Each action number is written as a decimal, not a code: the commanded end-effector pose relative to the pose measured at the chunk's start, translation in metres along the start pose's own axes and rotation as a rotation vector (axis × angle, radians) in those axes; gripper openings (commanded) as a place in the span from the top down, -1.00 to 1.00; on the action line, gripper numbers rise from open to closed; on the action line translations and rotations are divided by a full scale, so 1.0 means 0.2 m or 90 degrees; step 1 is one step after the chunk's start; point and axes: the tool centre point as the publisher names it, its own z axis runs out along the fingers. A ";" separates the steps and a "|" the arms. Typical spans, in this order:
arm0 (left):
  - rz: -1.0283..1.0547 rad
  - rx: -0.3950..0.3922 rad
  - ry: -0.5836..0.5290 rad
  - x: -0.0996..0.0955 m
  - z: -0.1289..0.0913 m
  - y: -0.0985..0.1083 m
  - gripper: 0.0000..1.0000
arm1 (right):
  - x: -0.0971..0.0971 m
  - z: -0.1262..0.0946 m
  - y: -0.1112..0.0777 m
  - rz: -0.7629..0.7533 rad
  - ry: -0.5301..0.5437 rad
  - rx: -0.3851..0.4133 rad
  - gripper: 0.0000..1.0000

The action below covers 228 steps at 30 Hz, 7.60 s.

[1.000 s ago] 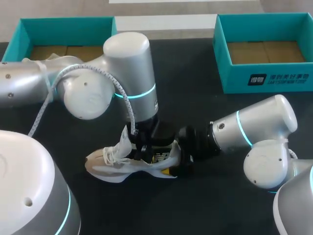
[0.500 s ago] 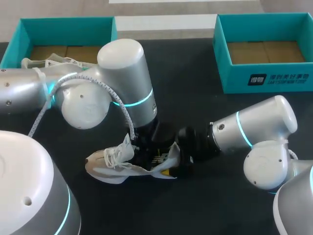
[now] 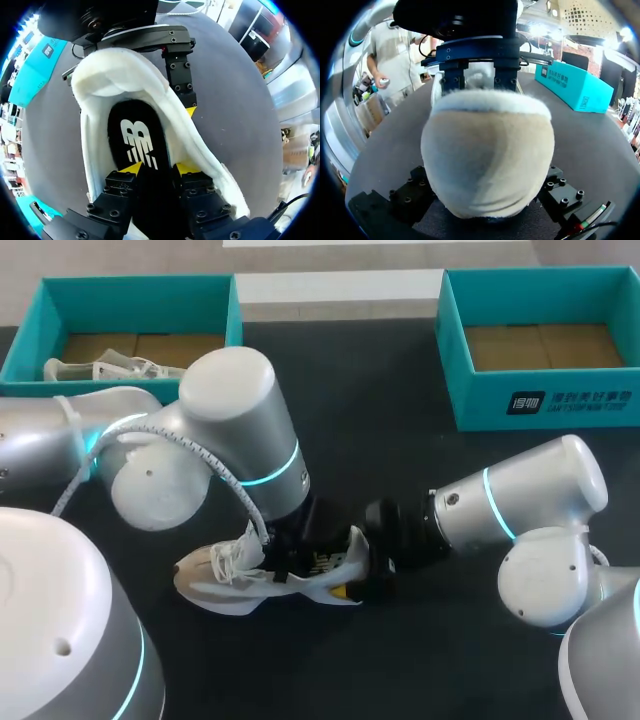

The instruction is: Take the shoe out of the shoebox, open the shoe tongue, remove and reinsert the insole, then place the shoe into the shoebox

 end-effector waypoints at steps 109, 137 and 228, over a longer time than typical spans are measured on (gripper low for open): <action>-0.016 0.259 -0.067 0.03 -0.40 -0.25 0.36 | 0.01 0.01 0.00 0.000 -0.001 0.001 1.00; -0.024 0.363 0.018 0.02 -0.68 -0.21 1.00 | 0.01 0.01 0.00 0.000 -0.001 0.001 1.00; -0.289 0.833 0.369 0.05 -2.13 -0.67 1.00 | 0.01 0.01 0.00 0.000 -0.001 0.001 1.00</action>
